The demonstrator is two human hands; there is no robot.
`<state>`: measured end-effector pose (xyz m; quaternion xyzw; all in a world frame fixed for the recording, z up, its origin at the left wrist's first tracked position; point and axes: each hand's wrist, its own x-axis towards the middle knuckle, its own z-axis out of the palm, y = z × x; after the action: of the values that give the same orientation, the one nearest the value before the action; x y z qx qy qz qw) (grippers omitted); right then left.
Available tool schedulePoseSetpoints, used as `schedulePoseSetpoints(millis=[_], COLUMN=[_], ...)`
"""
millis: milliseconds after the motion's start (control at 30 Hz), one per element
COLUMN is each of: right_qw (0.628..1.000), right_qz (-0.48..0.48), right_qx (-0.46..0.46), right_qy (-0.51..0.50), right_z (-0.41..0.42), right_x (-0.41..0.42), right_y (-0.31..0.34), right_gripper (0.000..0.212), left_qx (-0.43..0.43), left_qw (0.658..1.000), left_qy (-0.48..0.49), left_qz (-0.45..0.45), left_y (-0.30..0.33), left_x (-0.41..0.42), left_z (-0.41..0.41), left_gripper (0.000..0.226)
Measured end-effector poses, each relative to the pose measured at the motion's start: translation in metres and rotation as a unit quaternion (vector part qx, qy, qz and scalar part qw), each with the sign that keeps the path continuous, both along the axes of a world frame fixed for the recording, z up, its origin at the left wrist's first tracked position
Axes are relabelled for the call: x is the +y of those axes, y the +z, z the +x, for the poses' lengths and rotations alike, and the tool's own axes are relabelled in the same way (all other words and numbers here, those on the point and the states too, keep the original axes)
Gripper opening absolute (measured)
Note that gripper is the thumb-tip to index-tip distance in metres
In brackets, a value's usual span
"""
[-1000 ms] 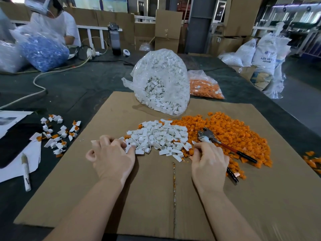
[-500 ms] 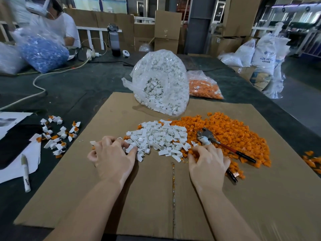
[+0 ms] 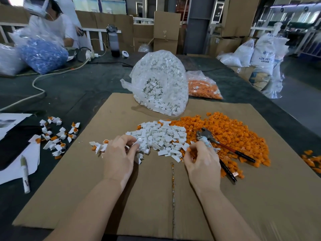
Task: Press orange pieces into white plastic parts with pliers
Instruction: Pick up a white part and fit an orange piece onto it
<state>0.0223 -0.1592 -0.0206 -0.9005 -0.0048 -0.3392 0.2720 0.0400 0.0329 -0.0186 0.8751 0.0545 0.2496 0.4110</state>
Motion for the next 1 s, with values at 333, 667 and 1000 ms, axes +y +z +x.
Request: schedulePoseSetpoints(millis=[333, 667, 1000], right_qw=[0.996, 0.987, 0.987], right_qz=[0.057, 0.066, 0.054], right_qx=[0.010, 0.025, 0.041], right_qy=[0.067, 0.142, 0.147], right_z=[0.001, -0.001, 0.000], right_x=[-0.005, -0.004, -0.004], right_y=[0.003, 0.005, 0.003], right_gripper=[0.013, 0.009, 0.008], left_qx=[0.068, 0.110, 0.121], left_qw=[0.978, 0.965, 0.951], left_qy=[-0.170, -0.175, -0.186], left_qz=[-0.097, -0.159, -0.217], left_y=[0.002, -0.003, -0.001], left_x=[-0.065, -0.065, -0.063], left_z=[-0.002, -0.001, -0.004], left_gripper=[0.019, 0.010, 0.011])
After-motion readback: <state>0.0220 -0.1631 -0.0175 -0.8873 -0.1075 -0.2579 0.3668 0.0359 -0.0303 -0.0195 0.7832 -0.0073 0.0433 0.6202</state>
